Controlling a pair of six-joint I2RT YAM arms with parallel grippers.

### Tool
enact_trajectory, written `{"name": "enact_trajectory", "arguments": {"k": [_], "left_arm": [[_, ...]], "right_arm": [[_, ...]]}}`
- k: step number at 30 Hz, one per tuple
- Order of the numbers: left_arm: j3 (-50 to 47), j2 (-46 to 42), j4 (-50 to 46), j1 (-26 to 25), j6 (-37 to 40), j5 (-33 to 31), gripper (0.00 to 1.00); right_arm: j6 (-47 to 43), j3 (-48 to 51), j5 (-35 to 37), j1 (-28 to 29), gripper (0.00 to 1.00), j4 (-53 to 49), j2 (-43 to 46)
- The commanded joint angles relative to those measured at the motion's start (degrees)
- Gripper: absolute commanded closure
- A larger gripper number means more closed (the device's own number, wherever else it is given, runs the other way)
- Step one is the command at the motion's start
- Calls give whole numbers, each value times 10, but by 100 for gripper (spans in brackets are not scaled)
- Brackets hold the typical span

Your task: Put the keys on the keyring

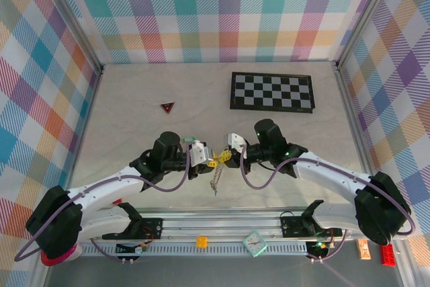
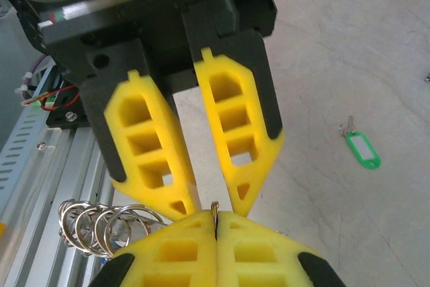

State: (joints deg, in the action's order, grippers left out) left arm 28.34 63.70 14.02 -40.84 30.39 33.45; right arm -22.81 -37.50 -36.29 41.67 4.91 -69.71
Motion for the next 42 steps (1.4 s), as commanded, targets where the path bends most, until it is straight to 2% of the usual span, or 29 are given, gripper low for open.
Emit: {"name": "enact_trajectory", "arguments": {"k": [1,6,18,23,25,27,30,33,37,42], "left_arm": [[11,10,-20,-5,21,18,83],[10,9,1,-7,17,11,87],[11,-7,-9,-7,14,20,82],[10,-3,-1,-7,15,18,87],[10,1,5,-8,15,18,94],[9,6,8,-8,16,14,100],[6,7,13,-11,20,3,100],[3,5,11,-17,30,-12,100],[-2,-1,4,-28,49,-32,100],[-6,-2,3,-37,67,-49,100]], "right_arm": [[-5,-9,-35,5,100,35,-6],[-11,-10,-39,10,100,30,-20],[-56,-20,0,20,100,-12,-26],[-42,-21,-24,24,100,2,-31],[-37,-22,-27,25,100,2,-32],[-37,-22,-13,25,92,-9,-32],[-45,-22,16,24,75,-42,-26],[-47,-5,63,23,66,-55,2],[-56,24,119,23,65,-89,48],[-76,39,105,28,70,-99,65]]}}
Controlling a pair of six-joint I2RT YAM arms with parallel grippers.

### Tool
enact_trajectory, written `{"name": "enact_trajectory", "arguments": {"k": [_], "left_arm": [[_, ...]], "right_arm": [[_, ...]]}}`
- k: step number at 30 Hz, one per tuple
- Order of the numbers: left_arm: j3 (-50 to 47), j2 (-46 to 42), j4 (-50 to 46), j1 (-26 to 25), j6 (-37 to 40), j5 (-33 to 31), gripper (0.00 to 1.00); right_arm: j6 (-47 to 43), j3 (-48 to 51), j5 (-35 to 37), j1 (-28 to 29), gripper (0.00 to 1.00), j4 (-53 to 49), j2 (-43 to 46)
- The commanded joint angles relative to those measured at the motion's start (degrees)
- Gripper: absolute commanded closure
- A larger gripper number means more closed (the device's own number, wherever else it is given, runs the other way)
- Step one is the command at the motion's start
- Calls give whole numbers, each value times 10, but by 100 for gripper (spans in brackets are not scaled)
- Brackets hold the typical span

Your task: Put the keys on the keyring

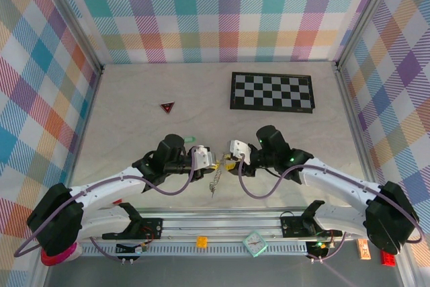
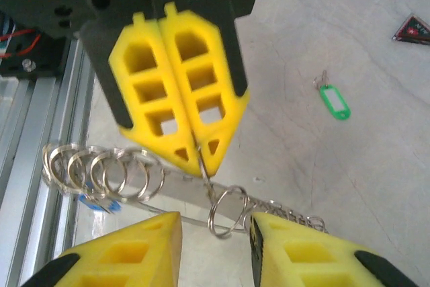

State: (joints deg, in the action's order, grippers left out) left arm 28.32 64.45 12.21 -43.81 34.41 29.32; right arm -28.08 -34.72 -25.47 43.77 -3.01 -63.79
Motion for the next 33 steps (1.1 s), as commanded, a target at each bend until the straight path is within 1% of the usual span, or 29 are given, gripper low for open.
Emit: {"name": "enact_trajectory", "arguments": {"k": [1,7,13,23,33], "left_arm": [[-6,-10,21,-9,28,-9,100],[-9,-15,19,-14,40,-12,100],[-10,-13,18,-17,48,-5,100],[-7,-22,0,-22,66,2,100],[-7,-25,-7,-25,77,2,100]], "right_arm": [[-23,12,-6,9,70,-14,5],[-20,3,25,16,70,-1,-2],[-20,0,42,26,71,16,1],[-33,-12,41,49,78,21,-11],[-37,-9,49,53,80,26,2]]}}
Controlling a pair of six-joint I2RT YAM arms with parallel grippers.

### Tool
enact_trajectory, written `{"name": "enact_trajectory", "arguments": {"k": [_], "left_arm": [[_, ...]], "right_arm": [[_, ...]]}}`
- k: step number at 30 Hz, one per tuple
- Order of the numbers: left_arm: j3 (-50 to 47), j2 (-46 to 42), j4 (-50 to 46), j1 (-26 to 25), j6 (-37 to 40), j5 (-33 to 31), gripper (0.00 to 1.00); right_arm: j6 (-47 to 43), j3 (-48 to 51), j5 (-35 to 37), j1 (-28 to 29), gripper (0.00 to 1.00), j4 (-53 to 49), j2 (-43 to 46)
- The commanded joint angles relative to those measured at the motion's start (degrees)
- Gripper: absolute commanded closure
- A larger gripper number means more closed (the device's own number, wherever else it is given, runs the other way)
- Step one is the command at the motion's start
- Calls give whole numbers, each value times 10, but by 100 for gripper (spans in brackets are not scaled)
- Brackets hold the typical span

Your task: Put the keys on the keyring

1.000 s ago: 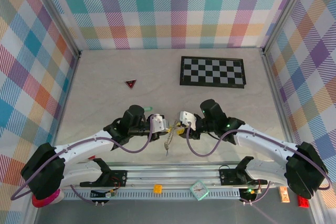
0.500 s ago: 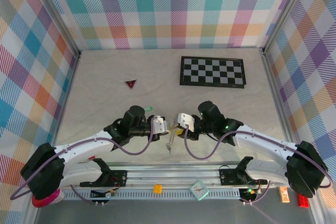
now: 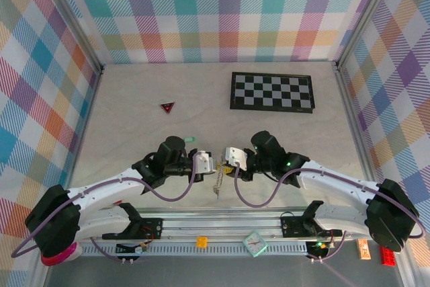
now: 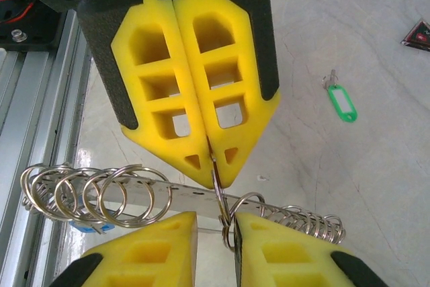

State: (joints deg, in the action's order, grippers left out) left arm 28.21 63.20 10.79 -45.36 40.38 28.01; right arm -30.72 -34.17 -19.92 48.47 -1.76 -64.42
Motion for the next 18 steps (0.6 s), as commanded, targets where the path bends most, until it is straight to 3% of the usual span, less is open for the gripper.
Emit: {"name": "enact_trajectory", "arguments": {"k": [1,11,14,18], "left_arm": [[-5,-12,6,-11,16,16,100],[1,-10,-1,-12,13,13,100],[3,-10,4,-12,3,5,91],[1,-12,15,-11,-7,0,87]], "right_arm": [[-10,-15,-7,6,82,13,9],[-13,-20,-21,12,96,16,0],[-16,-23,-23,14,100,10,-4],[-19,-27,-23,18,100,3,-8]]}}
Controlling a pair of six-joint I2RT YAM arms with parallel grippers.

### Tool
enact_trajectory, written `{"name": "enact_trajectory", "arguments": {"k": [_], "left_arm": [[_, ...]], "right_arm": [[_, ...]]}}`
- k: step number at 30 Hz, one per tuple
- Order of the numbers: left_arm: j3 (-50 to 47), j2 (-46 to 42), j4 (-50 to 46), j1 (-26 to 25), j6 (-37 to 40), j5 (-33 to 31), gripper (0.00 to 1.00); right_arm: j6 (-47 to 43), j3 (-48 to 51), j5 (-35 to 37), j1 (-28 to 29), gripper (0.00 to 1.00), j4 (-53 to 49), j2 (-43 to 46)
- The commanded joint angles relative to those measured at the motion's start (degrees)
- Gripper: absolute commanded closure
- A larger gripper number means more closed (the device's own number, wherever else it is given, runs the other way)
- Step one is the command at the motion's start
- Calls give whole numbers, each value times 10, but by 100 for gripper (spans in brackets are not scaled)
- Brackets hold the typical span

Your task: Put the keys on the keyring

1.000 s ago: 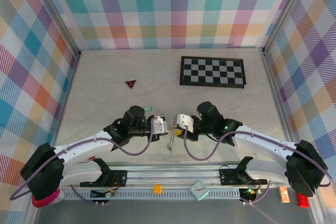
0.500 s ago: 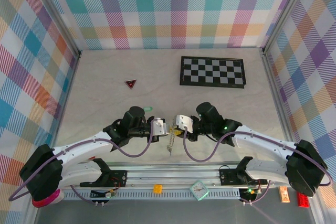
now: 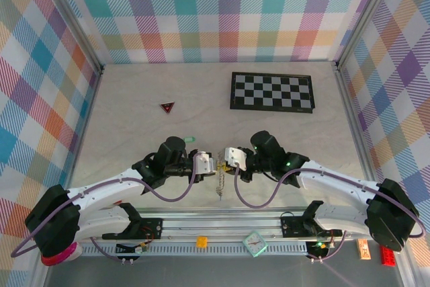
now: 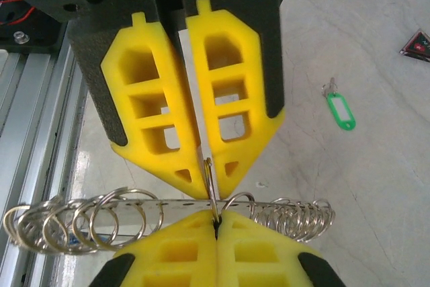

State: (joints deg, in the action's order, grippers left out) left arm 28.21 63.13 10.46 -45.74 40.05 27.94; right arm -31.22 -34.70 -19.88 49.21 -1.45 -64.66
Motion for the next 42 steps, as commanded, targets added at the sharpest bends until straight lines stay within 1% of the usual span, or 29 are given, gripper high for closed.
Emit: {"name": "enact_trajectory", "arguments": {"k": [1,11,16,17,18,20,21,23,27,30,33,37,42], "left_arm": [[2,-13,18,-8,-6,0,87],[3,-19,23,-8,-15,-2,88],[4,-22,24,-8,-16,-2,96],[4,-23,24,-8,-15,-2,98],[3,-25,25,-8,-13,-4,99],[0,-29,25,-8,-8,-8,100],[-1,-32,25,-8,-5,-11,100],[-5,-38,26,-10,7,-21,100],[-6,-49,16,-34,57,-70,100],[1,-43,-5,-63,102,-120,100],[2,-35,3,-85,128,-158,100],[3,-31,14,-100,144,-182,100],[5,-26,12,-105,150,-186,100]], "right_arm": [[-15,-23,-24,11,100,0,-6],[-23,-31,-22,19,100,-18,-20],[-28,-31,-17,19,100,-25,-19],[-28,-29,-13,19,95,-25,-14],[-27,-23,-6,19,88,-20,-5],[-24,-4,10,19,76,-5,20],[-22,8,19,19,73,2,36],[-17,24,35,19,71,3,65],[-4,34,57,19,72,-21,94],[8,35,58,19,74,-26,95],[13,34,54,19,78,-24,89],[13,34,56,19,81,-28,85],[12,35,58,19,81,-39,88]]}}
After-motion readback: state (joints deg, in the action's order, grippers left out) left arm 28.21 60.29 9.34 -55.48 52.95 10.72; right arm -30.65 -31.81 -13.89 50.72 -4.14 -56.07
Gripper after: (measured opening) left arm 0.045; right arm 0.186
